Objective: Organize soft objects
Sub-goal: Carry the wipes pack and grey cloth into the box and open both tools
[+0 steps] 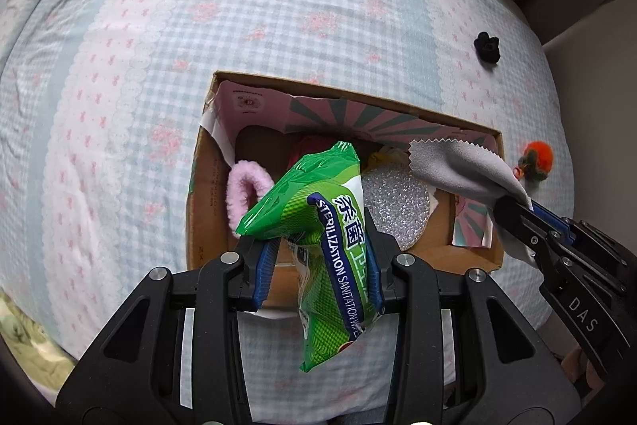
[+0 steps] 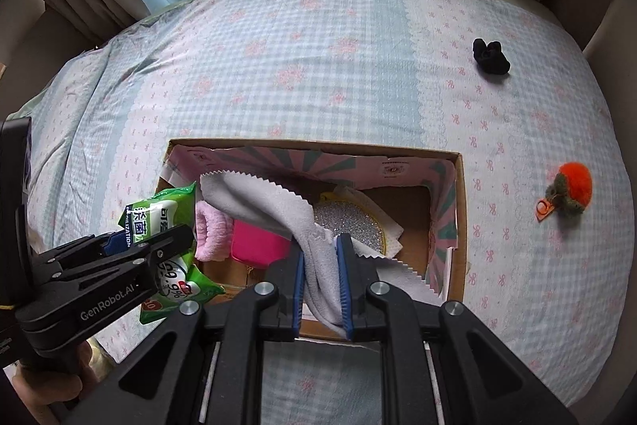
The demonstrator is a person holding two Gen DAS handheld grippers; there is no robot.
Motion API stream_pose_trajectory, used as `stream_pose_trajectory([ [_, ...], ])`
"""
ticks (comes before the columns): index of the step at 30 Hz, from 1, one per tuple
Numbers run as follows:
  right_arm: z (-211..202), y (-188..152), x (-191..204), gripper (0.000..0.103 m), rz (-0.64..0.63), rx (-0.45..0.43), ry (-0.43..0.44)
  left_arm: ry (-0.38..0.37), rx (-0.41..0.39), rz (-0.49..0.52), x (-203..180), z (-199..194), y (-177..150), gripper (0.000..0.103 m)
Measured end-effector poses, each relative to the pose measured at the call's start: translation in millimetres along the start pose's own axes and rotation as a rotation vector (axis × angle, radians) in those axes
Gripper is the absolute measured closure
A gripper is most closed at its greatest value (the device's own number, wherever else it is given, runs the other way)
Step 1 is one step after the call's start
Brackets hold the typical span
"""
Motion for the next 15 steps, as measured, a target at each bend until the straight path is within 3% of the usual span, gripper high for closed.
stream_pose_trajectory([
  [6, 30.5, -9.8, -3.1, 0.089, 0.019, 0.063, -0.009, -0.007, 0.058, 0.034, 8.9, 27.6, -10.3, 0.069],
  [15, 46.0, -2.2, -17.4, 0.089, 0.071, 0.094, -0.022, -0.026, 0.073, 0.119, 0.4, 39.7, -5.5, 0.069],
])
Point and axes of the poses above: each gripper's, at about its wrist camera, not at the fingertips, and z roughly the way its jaws point, x to its left, y to its top, the point moved 4 cm from there along z, roughly the way its jaws point, and after that the axes turned 15 degrees about -x, right-handed, at the moved point
